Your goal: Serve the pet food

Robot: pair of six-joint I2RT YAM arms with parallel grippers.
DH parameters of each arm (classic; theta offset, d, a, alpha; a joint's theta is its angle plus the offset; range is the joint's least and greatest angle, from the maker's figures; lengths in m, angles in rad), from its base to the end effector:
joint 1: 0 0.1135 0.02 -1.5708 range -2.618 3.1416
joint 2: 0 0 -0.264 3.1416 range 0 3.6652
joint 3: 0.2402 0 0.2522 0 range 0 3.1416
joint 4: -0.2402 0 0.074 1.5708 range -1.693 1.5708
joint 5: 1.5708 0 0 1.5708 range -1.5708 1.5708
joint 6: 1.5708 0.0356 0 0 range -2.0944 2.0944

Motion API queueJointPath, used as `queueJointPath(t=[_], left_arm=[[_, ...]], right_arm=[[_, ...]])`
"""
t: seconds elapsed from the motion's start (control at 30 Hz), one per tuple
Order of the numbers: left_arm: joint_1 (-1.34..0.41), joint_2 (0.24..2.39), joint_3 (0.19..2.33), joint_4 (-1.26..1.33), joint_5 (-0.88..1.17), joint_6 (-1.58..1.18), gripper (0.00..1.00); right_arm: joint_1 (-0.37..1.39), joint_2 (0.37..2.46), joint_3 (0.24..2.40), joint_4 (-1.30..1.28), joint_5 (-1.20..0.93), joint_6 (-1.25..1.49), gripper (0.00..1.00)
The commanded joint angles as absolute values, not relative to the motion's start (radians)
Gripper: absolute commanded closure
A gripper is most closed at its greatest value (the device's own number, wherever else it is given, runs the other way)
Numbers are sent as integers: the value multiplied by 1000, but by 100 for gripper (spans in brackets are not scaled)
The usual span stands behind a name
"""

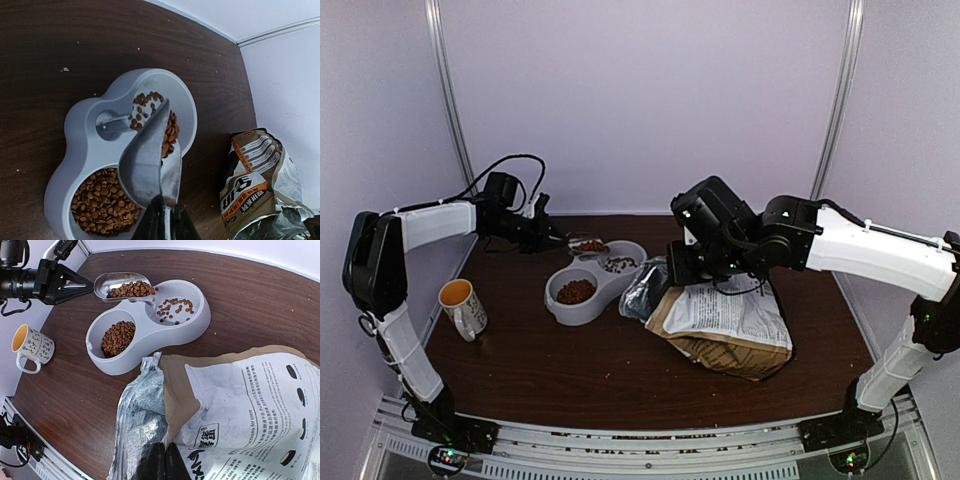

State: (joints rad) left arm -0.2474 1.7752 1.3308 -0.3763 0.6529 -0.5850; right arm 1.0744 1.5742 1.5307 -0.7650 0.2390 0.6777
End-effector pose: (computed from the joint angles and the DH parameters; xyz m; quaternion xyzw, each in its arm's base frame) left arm 0.3731 -0.1165 0.2460 -0.0323 0.8886 -0.4132 0.1967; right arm 0.1709 0.2978 0.3483 -0.1381 0.9123 0.2129 0.3215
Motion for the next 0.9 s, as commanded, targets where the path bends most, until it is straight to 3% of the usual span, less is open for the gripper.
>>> queueJointPath(t=[0.0, 0.87], left_arm=[[-246, 1791, 1386, -428, 624, -508, 100], [-397, 1818, 1602, -669, 299, -294, 100]], right_arm=[[1059, 1540, 1531, -726, 271, 666, 100], [1054, 1546, 1538, -731, 267, 659, 100]])
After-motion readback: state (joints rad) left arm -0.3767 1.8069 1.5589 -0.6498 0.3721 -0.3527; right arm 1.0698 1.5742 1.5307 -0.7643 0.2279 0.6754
